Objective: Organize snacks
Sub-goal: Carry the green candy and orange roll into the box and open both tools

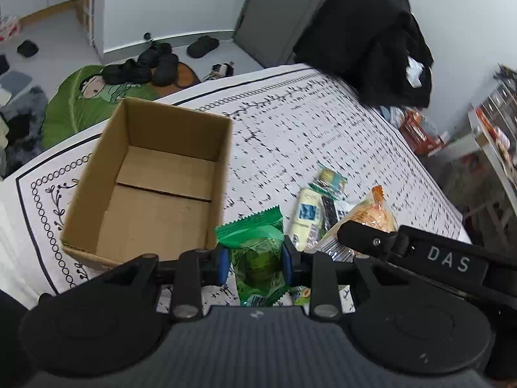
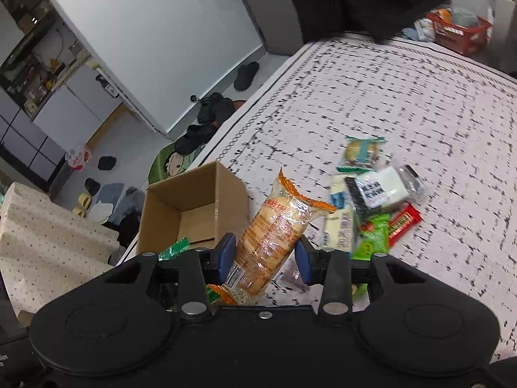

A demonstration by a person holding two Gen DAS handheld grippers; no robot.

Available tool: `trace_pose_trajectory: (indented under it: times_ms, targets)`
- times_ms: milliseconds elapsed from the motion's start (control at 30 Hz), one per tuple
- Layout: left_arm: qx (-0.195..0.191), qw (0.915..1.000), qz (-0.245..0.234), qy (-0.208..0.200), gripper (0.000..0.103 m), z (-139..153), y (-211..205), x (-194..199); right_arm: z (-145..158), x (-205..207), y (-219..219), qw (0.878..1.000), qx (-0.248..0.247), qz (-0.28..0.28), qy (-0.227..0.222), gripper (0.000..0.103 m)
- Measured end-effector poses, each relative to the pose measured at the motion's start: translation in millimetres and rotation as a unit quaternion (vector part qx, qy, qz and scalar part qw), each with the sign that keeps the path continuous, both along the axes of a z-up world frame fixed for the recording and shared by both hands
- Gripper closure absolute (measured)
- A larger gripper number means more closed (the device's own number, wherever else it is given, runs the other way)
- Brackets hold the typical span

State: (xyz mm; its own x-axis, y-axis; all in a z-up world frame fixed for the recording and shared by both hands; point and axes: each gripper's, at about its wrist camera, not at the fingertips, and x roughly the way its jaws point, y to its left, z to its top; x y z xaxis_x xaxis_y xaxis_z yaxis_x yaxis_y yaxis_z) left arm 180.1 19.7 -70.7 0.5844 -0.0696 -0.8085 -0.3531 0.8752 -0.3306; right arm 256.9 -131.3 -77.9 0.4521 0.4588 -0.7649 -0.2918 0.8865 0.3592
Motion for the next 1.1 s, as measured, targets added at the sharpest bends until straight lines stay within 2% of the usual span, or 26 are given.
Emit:
trace_pose_trajectory:
  times_ms: [233, 800, 1100]
  targets:
    - [-0.012, 0.9997, 0.019, -0.009, 0.073, 1.7, 27.3, 1.5, 0.8, 7.4, 27.3, 1.000, -0.005, 0.008, 0.001, 0.063]
    - [-0.039, 0.9983, 0.039, 0.021, 0.073, -22.5, 84.3, 15.6, -11.9, 20.8, 82.5, 0.999, -0.028, 0.022, 0.021, 0.063]
    - [-0.048, 0.9971, 0.051, 0.031, 0.073, -27.8, 110.4, 28.7, -7.8, 35.3, 111.0, 0.998, -0.041, 0.034, 0.013, 0.063]
